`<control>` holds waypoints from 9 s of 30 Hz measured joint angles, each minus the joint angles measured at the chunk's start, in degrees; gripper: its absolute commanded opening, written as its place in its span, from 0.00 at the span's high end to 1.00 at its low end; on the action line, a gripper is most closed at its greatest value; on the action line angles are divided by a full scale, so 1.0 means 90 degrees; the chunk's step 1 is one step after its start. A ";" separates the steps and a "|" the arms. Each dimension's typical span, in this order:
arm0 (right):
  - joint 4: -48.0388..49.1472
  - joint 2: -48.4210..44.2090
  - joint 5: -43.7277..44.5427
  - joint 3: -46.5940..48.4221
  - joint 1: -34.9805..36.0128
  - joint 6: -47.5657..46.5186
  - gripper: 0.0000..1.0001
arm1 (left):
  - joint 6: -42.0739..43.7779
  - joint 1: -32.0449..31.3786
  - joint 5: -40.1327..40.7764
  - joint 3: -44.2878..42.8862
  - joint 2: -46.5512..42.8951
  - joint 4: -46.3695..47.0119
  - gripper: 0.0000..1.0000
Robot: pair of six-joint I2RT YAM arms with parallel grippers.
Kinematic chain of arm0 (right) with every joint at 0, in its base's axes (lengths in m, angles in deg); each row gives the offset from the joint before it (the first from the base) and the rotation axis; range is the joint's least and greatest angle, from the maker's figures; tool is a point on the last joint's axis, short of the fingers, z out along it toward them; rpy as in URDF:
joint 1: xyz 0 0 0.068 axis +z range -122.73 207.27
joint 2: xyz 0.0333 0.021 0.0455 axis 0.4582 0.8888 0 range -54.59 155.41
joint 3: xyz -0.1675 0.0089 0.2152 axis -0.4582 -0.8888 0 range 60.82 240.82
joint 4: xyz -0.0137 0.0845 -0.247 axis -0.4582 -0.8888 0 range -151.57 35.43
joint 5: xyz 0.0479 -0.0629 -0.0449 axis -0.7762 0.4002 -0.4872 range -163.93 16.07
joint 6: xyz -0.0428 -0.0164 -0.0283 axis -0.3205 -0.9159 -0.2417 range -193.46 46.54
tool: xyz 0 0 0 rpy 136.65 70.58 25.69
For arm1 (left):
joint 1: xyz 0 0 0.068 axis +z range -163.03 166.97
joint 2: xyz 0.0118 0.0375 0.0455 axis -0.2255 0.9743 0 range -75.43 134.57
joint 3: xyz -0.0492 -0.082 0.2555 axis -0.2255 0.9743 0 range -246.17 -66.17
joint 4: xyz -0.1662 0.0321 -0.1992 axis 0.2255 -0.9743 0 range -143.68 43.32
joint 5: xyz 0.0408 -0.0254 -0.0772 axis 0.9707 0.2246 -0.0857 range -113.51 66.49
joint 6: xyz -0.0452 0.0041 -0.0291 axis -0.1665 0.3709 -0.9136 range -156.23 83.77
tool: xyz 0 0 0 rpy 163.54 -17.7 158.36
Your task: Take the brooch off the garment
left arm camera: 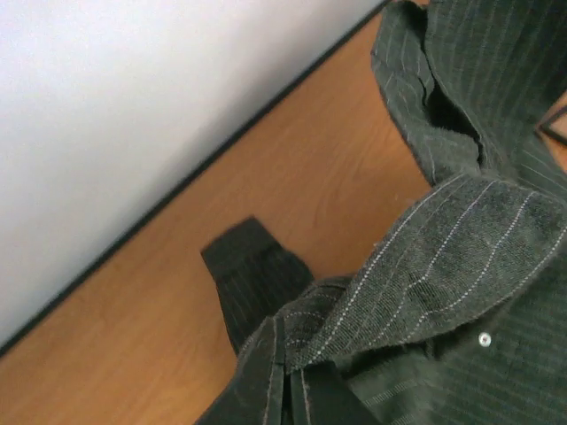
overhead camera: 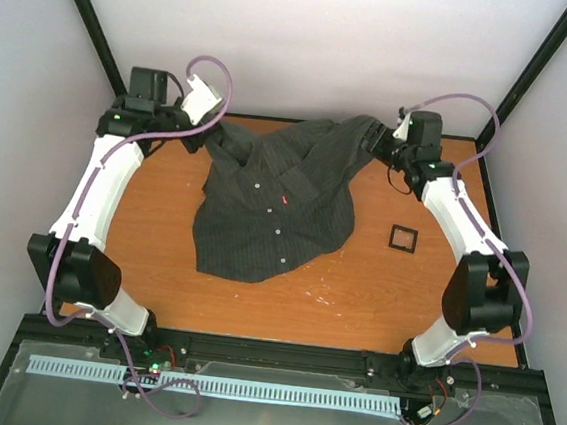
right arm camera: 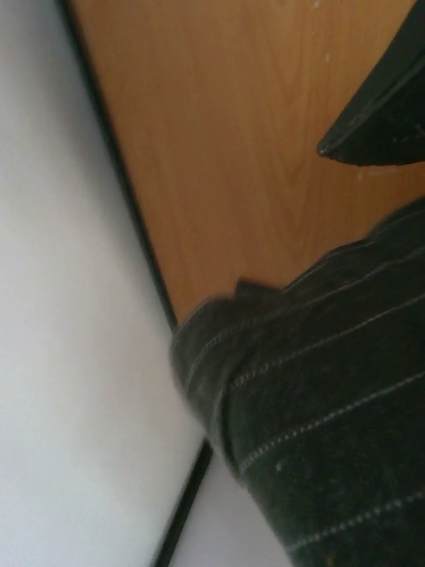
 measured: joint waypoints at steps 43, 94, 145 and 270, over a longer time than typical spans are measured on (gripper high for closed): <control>-0.0738 0.2975 0.2531 0.0692 0.2552 -0.2504 0.85 | -0.0925 -0.0066 0.0117 0.0896 0.0981 0.1664 0.99; 0.2149 0.0532 0.3466 -0.2725 0.1175 -0.2171 0.24 | -0.1304 -0.0879 -0.0537 -0.0226 0.0559 0.0971 0.99; 0.2433 0.1095 -0.1481 -0.1824 0.1817 -0.7609 0.97 | -0.0879 -0.0879 -0.0680 -0.0515 0.0542 0.0211 0.98; 0.0583 0.0073 -0.2489 -0.2426 0.1938 -0.2424 0.97 | 0.2497 -0.0908 0.1644 0.3582 -0.0906 0.3218 0.12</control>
